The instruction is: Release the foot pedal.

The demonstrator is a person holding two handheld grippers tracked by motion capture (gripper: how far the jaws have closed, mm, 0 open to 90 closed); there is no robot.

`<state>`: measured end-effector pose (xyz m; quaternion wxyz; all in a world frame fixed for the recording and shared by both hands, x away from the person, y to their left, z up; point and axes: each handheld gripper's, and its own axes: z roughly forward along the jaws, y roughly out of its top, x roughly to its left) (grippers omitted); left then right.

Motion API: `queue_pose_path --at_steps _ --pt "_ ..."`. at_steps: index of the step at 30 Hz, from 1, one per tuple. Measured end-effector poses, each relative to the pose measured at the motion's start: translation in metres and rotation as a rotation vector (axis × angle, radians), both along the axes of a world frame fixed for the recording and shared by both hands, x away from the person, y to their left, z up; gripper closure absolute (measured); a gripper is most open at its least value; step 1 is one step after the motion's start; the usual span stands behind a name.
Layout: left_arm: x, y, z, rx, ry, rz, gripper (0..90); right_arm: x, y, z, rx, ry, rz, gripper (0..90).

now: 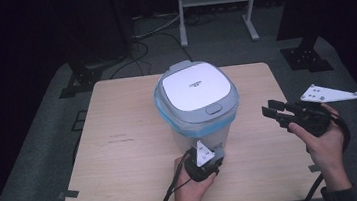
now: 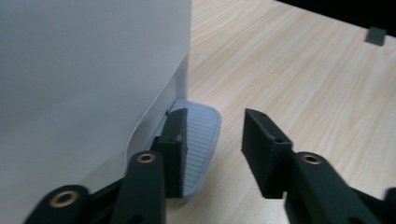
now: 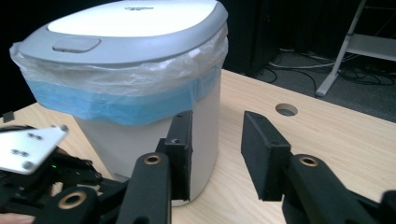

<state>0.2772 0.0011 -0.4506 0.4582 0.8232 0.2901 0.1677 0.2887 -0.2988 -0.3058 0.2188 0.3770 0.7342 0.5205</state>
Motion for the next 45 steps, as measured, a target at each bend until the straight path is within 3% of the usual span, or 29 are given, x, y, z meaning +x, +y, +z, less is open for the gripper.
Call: queue_pose_path --at_steps 3,6,11,14,22,29,33,37,45 --pt "-0.004 0.004 0.007 0.014 0.01 -0.004 52.0 0.0 -0.001 -0.005 -0.002 0.003 -0.008 57.8" --pt "-0.008 0.009 0.011 0.002 0.03 0.001 44.5 0.001 -0.001 -0.012 -0.01 0.003 -0.014 51.3" --pt "-0.013 0.022 0.016 0.026 0.027 0.0 32.4 0.005 -0.004 -0.028 -0.021 0.024 -0.026 32.1" --pt "-0.013 0.03 0.018 0.026 0.034 0.007 26.4 0.006 -0.007 -0.038 -0.027 0.04 -0.045 25.5" --pt "-0.013 0.048 0.03 0.039 0.035 -0.008 11.0 0.002 -0.012 -0.054 -0.035 0.058 -0.049 19.8" --pt "-0.014 0.068 0.034 0.028 0.025 -0.011 6.7 0.0 -0.014 -0.068 -0.061 0.083 -0.049 17.5" --pt "-0.012 0.08 0.035 0.043 0.013 -0.018 3.3 -0.001 -0.014 -0.075 -0.07 0.101 -0.053 17.4" --pt "-0.005 0.106 0.031 0.048 -0.018 -0.004 2.8 0.0 -0.015 -0.089 -0.086 0.133 -0.057 17.4" --pt "0.008 0.14 0.013 0.054 0.004 0.002 2.8 0.001 -0.012 -0.114 -0.131 0.193 -0.07 16.9"
